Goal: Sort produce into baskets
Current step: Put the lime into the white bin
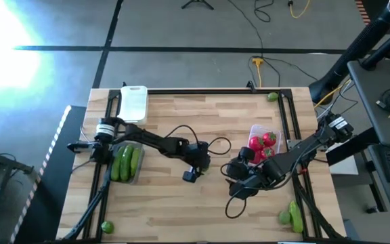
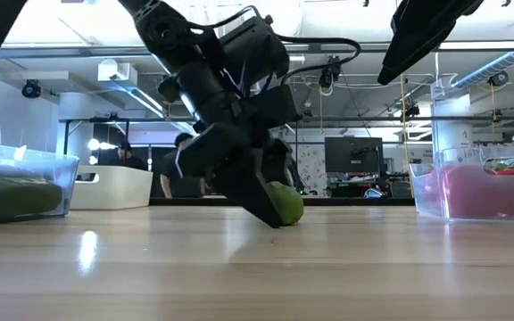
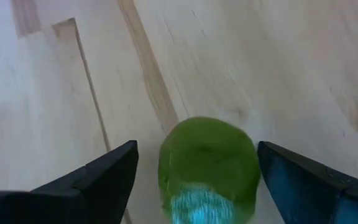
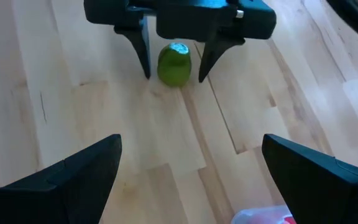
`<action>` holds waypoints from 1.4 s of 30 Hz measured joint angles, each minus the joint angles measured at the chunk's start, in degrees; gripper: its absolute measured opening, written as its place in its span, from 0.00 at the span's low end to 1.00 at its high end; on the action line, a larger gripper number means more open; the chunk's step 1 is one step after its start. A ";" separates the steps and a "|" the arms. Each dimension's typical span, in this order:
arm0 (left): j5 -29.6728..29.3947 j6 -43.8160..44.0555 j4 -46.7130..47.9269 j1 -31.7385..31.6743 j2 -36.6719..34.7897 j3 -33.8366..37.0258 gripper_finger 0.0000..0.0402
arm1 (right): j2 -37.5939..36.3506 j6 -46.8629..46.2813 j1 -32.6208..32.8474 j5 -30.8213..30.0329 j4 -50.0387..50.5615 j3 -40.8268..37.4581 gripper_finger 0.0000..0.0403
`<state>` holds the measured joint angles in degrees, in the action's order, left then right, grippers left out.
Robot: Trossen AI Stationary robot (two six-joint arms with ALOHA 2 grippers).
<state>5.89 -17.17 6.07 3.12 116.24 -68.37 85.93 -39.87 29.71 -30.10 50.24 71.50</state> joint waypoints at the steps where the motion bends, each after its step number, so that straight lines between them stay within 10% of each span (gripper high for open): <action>1: 0.06 0.71 0.05 0.02 0.37 -0.35 0.77 | 0.01 -0.03 0.00 -0.01 -0.05 0.00 0.95; 14: -8.34 4.90 13.67 -1.25 -8.69 0.16 0.34 | 0.04 -0.69 0.02 0.10 -0.18 -0.02 0.95; 20: -10.77 7.81 15.73 -2.63 -23.53 4.92 0.34 | 0.07 -0.79 0.27 0.14 0.10 -0.10 0.95; 30: -37.75 21.60 37.74 -15.44 -46.43 13.84 0.37 | 0.09 -4.05 2.29 0.10 -0.65 -2.05 0.95; 42: -37.49 30.60 38.80 -41.50 -46.04 22.02 0.37 | 0.22 -1.21 2.27 -0.04 -4.78 -3.45 0.95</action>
<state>-31.60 13.43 44.87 -38.38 70.20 -46.35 86.15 -41.08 31.99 -30.14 45.46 68.05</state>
